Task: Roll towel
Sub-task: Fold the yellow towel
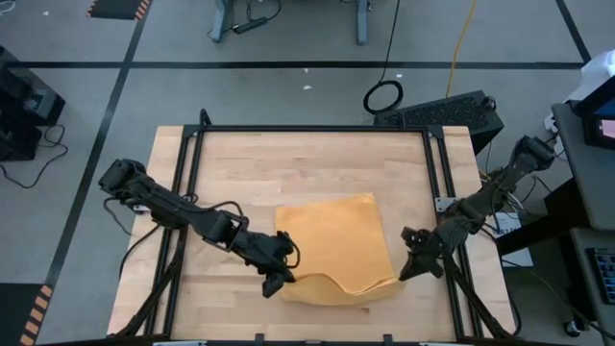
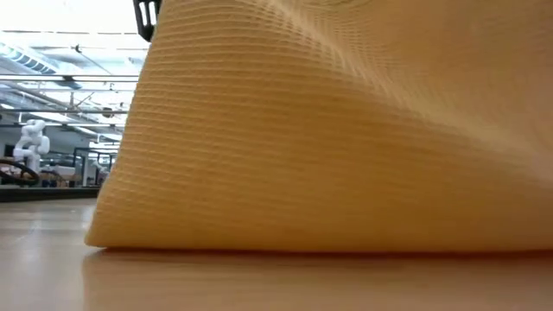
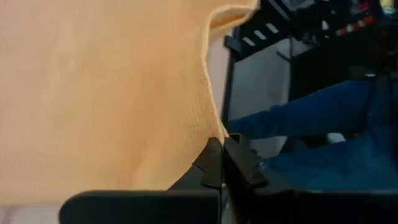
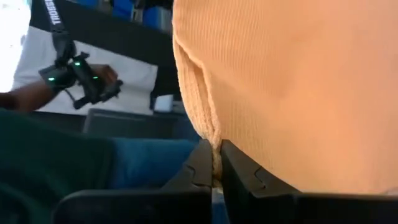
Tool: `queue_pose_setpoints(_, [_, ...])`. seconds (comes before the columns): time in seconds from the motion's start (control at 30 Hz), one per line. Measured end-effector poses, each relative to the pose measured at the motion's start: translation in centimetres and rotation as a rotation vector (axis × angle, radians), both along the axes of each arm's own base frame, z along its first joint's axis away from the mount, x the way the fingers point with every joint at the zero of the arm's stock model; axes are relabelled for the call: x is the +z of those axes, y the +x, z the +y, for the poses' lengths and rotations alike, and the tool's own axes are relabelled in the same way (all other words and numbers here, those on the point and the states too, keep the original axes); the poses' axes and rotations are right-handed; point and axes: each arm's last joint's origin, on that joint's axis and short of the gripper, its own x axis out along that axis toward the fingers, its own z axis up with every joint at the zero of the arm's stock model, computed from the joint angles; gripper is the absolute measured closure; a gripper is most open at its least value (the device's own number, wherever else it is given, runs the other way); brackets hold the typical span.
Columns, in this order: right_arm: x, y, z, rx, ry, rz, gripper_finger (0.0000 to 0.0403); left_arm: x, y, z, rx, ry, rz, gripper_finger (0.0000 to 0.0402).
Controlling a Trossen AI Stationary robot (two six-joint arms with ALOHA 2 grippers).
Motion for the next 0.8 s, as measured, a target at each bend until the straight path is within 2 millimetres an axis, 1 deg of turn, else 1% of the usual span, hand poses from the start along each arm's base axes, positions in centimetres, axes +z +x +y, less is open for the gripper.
queue_pose_setpoints(0.07, [0.7, 0.5, -0.4, -0.021, -0.058, -0.003, 0.0401, 0.4, -0.5, 0.3, 0.046, 0.036, 0.000, 0.0397])
queue_pose_setpoints(0.13, [1.0, 0.8, -1.0, -0.055, -0.139, 0.028, 0.0401, 0.7, -0.9, 0.7, 0.097, 0.087, -0.004, 0.0397])
queue_pose_setpoints(0.3, [1.8, 1.1, -3.1, -0.183, -0.362, 0.111, 0.0400, -0.3, -1.5, 1.6, 0.138, 0.257, 0.074, 0.0397])
queue_pose_setpoints(0.37, [2.2, 1.1, -3.8, -0.225, -0.439, 0.133, 0.0400, -0.5, -1.5, 1.8, 0.139, 0.283, 0.093, 0.0397])
queue_pose_setpoints(0.43, [2.9, 1.2, -4.3, -0.241, -0.461, 0.145, 0.0399, -0.6, -1.4, 1.8, 0.120, 0.255, 0.093, 0.0397])
queue_pose_setpoints(0.47, [3.4, 1.2, -4.4, -0.231, -0.453, 0.143, 0.0399, -0.2, -1.3, 1.7, 0.105, 0.212, 0.073, 0.0397])
queue_pose_setpoints(0.53, [4.4, 1.2, -4.3, -0.177, -0.419, 0.132, 0.0399, 1.2, -1.2, 1.3, 0.072, 0.085, -0.007, 0.0398])
queue_pose_setpoints(0.6, [5.6, 1.1, -4.0, -0.105, -0.370, 0.108, 0.0399, 3.0, -1.6, 0.6, 0.034, -0.048, -0.091, 0.0398])
queue_pose_setpoints(0.67, [6.8, 1.1, -3.8, -0.040, -0.343, 0.066, 0.0399, 4.4, -2.0, 0.2, 0.014, -0.120, -0.163, 0.0398])
queue_pose_setpoints(0.73, [7.7, 1.0, -3.9, -0.029, -0.368, 0.026, 0.0400, 5.1, -2.5, 0.2, 0.034, -0.103, -0.193, 0.0398])
queue_pose_setpoints(0.8, [7.9, 1.0, -4.2, -0.076, -0.439, 0.003, 0.0400, 5.0, -3.1, 0.6, 0.082, -0.011, -0.182, 0.0398])
